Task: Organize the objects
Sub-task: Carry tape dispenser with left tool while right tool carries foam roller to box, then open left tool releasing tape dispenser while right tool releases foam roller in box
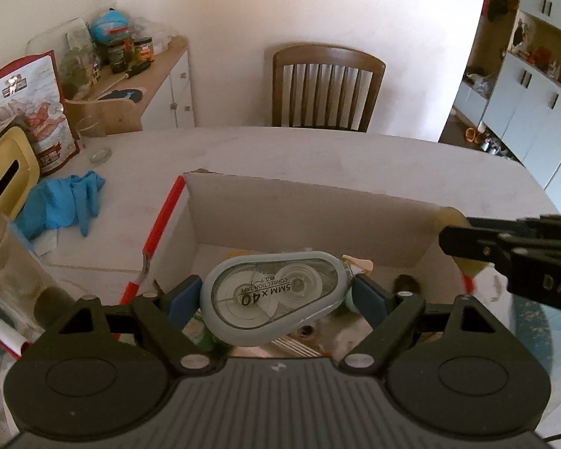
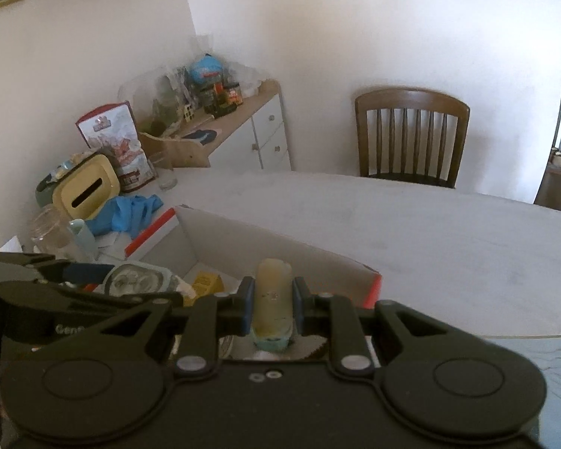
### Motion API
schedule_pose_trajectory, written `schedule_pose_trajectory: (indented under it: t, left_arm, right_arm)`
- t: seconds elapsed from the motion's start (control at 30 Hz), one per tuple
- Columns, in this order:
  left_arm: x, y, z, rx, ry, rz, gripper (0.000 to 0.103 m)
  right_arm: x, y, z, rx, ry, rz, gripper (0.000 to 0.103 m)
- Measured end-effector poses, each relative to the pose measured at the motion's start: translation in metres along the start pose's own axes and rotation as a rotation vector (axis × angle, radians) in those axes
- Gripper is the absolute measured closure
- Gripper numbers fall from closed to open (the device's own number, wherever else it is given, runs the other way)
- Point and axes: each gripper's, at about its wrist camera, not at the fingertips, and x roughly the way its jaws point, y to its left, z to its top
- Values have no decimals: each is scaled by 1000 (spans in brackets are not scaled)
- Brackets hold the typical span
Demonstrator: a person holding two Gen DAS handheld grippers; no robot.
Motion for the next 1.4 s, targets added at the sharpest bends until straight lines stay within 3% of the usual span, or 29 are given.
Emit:
schedule_pose_trajectory:
  t: [0.37,0.63,0.97,1.4]
  left_arm:
    - [51,22,-6,23,65,25,16]
    - [65,24,-9,57,95,17,16]
    - [71,16,-9,114,117,36,16]
    - [57,14,-11,97,100,31,16]
  right_arm:
    - [79,8,1,12,145,-40,84]
    - [107,15,-8,19,232,-63,84]
    - [115,20,-11,14,261,-77,81]
    - [79,15,-10,14,198,-32,72]
